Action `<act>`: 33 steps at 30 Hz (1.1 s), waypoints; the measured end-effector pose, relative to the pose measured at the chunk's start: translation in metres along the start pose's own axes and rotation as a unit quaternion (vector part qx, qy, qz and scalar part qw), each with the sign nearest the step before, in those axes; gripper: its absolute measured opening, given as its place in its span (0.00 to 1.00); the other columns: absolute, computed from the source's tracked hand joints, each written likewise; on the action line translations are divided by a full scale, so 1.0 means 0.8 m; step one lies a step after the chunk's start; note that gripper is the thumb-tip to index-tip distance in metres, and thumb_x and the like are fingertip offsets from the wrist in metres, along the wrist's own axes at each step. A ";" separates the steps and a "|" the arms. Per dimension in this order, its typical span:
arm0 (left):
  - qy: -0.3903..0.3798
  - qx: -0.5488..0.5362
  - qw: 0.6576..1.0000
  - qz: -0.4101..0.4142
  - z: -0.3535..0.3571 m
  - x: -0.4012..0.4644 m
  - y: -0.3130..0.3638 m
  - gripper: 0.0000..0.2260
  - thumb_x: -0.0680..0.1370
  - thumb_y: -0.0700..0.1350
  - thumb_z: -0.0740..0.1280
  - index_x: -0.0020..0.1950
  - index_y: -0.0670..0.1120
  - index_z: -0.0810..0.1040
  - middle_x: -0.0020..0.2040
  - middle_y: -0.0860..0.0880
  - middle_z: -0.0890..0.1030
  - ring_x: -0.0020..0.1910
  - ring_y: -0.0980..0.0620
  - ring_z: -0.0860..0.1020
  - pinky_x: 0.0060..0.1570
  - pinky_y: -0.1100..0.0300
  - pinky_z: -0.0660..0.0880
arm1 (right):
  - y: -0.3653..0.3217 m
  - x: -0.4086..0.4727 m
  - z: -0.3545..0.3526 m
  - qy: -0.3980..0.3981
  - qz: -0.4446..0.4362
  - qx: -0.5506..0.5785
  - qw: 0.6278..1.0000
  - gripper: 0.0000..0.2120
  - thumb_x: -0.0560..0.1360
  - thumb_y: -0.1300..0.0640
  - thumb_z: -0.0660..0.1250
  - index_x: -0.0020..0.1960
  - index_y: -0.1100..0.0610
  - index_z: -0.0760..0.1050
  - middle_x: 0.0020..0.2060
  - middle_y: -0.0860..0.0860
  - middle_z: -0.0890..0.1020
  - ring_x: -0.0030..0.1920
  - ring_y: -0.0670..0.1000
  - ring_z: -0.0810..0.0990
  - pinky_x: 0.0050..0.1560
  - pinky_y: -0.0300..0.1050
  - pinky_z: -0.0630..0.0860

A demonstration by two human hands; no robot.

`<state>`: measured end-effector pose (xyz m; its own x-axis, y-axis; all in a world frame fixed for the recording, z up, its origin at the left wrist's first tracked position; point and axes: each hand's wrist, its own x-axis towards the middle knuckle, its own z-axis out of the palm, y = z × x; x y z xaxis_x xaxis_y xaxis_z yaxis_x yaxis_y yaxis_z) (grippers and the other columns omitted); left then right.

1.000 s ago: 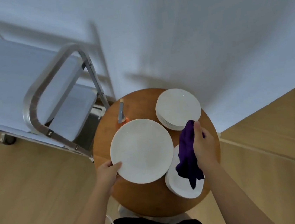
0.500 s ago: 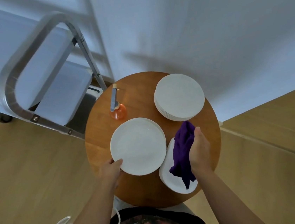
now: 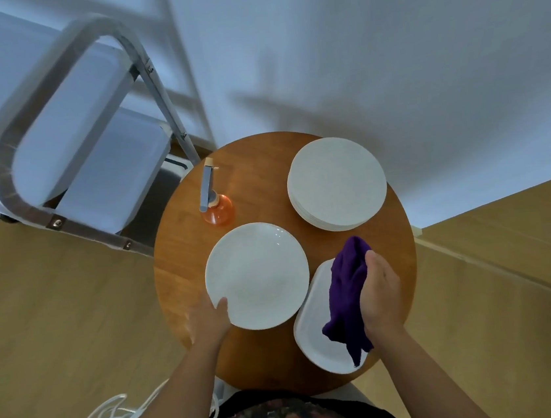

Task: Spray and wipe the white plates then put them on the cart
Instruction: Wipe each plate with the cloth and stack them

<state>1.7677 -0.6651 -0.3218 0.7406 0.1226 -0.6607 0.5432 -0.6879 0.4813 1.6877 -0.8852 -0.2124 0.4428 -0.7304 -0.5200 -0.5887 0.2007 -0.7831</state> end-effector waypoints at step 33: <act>-0.079 0.046 0.993 0.077 0.130 0.041 0.260 0.12 0.80 0.43 0.60 0.57 0.38 0.75 0.45 0.42 0.79 0.37 0.47 0.77 0.30 0.62 0.73 | -0.006 0.086 -0.062 0.007 0.041 0.040 0.998 0.09 0.80 0.50 0.56 0.48 0.46 0.74 0.37 0.42 0.80 0.42 0.46 0.79 0.37 0.37 0.72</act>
<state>1.8638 -0.8788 -0.3032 0.7367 -0.0987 -0.6690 0.3847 -0.7525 0.5346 1.6874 -0.9690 -0.2274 0.3854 -0.7189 -0.5785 -0.5657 0.3113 -0.7636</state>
